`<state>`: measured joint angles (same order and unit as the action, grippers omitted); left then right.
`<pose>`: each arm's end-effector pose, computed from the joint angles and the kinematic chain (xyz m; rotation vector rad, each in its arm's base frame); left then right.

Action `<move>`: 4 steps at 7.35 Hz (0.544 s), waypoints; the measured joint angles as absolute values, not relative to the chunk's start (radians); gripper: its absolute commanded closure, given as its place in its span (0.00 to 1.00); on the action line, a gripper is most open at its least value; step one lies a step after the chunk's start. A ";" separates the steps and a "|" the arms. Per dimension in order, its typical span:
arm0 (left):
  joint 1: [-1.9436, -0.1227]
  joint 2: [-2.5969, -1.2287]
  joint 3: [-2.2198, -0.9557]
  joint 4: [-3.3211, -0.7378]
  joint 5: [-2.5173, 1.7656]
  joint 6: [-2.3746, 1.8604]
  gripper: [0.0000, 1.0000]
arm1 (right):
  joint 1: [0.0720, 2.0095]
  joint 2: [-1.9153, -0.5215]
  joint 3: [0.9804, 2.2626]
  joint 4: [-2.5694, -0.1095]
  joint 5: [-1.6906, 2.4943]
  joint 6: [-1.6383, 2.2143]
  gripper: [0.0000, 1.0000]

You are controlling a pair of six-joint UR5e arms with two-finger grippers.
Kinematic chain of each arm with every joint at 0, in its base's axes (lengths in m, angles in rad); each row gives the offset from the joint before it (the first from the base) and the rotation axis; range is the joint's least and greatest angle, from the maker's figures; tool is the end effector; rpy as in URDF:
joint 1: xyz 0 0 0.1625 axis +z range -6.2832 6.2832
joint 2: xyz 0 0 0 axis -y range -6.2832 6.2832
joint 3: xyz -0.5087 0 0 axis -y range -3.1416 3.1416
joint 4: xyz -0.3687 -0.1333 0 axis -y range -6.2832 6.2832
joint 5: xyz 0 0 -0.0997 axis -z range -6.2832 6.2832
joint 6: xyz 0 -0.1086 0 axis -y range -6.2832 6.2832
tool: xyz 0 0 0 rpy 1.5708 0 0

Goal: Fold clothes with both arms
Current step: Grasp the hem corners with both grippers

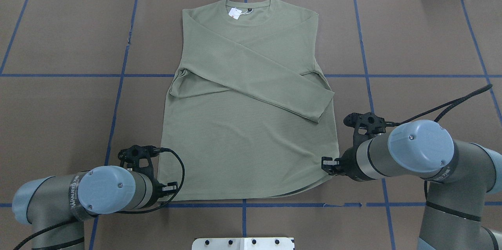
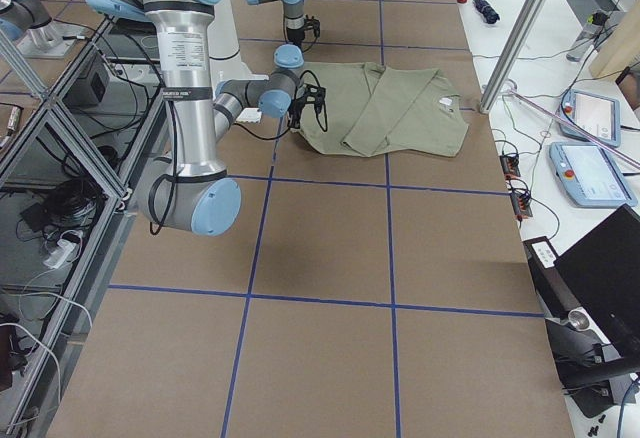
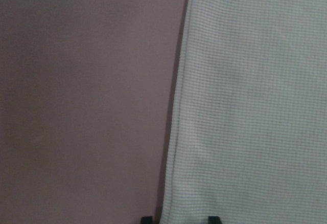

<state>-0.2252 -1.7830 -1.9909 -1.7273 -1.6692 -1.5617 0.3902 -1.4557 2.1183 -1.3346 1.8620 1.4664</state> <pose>0.5102 -0.2427 0.4473 -0.0005 0.7946 -0.1658 -0.4167 -0.2818 0.4278 -0.0446 -0.9316 0.1340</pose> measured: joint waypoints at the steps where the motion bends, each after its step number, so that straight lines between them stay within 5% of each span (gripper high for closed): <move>1: -0.224 -1.783 -1.990 -1.727 -1.670 -1.562 1.00 | 0.392 -1.456 2.121 -1.335 1.865 1.466 1.00; 4: -0.223 -1.791 -2.008 -1.727 -1.673 -1.573 1.00 | 0.408 -1.458 2.126 -1.335 1.893 1.463 1.00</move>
<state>-0.2232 -1.7909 -2.0083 -1.7270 -1.6731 -1.5728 0.4082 -1.4576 2.1256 -1.3346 1.8928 1.4634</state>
